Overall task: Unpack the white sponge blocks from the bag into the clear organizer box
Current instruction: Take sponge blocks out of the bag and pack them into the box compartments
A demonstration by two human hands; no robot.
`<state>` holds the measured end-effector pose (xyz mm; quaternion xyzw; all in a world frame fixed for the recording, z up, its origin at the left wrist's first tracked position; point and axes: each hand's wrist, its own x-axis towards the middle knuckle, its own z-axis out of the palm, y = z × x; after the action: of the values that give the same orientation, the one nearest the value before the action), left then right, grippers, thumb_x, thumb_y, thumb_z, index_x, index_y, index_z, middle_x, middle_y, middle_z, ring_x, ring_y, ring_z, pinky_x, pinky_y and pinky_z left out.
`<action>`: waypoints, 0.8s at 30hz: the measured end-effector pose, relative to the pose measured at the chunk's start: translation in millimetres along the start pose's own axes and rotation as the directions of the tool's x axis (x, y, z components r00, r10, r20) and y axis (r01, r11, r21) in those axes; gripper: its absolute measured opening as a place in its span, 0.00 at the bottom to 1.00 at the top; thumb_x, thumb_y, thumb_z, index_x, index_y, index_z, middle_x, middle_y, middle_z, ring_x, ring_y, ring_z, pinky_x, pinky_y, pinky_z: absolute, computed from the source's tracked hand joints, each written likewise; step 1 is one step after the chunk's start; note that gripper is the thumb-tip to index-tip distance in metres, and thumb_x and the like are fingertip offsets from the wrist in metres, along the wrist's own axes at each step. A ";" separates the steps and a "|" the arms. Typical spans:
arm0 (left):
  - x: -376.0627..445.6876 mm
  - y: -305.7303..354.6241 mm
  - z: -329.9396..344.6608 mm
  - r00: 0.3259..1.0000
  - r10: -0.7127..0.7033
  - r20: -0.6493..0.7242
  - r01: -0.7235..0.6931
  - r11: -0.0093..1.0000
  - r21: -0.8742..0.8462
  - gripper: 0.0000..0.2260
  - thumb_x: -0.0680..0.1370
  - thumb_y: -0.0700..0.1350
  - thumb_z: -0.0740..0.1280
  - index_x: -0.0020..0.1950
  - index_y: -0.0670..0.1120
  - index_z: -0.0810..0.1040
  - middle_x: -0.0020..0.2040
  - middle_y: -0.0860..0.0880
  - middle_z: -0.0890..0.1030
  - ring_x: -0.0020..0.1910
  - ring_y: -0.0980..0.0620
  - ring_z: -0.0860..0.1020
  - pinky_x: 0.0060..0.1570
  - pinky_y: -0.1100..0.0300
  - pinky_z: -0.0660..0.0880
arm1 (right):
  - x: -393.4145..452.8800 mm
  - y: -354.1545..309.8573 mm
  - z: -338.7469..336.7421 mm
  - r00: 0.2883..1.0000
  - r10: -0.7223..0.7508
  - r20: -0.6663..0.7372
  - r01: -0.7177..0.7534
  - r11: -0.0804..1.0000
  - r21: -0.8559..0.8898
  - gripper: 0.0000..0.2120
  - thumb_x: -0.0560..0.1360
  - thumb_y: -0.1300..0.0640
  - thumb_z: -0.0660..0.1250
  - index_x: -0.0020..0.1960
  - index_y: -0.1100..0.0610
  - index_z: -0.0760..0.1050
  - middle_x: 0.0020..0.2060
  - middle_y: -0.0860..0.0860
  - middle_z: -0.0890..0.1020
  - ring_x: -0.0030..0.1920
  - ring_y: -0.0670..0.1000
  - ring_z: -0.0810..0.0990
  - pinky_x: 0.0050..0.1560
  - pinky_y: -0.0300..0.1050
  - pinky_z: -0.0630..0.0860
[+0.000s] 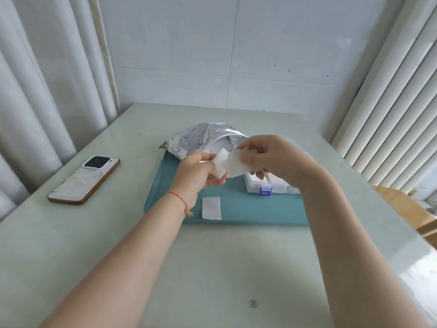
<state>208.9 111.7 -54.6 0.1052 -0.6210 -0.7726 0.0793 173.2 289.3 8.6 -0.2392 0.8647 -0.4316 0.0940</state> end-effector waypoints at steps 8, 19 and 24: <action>-4.1 3.2 8.2 0.981 -0.059 0.187 0.085 0.987 -0.136 0.11 0.81 0.39 0.59 0.56 0.36 0.78 0.47 0.34 0.83 0.43 0.37 0.83 0.40 0.53 0.82 | 3.0 13.5 24.2 0.965 -0.002 -0.261 0.034 0.993 0.117 0.04 0.75 0.62 0.69 0.46 0.54 0.79 0.41 0.49 0.80 0.22 0.48 0.72 0.25 0.36 0.68; -4.3 -2.1 6.0 0.979 0.037 0.199 -0.036 0.999 -0.008 0.11 0.77 0.30 0.64 0.57 0.37 0.80 0.48 0.35 0.83 0.44 0.40 0.84 0.42 0.58 0.82 | 0.6 17.0 23.3 0.974 -0.015 -0.226 0.031 0.997 0.070 0.10 0.78 0.63 0.64 0.45 0.50 0.79 0.29 0.46 0.77 0.21 0.42 0.71 0.27 0.30 0.67; -5.2 -2.3 4.9 0.970 0.054 0.235 -0.065 0.997 0.040 0.11 0.75 0.32 0.69 0.56 0.42 0.81 0.47 0.40 0.85 0.44 0.43 0.84 0.45 0.60 0.81 | 1.9 17.6 21.3 0.975 0.017 -0.222 -0.003 0.998 0.066 0.11 0.79 0.63 0.60 0.46 0.51 0.78 0.30 0.49 0.75 0.21 0.42 0.70 0.27 0.31 0.67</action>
<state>212.6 118.2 -55.5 -0.0034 -0.6470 -0.7621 0.0260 173.5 282.3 -18.3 -0.1820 0.8564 -0.4831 0.0066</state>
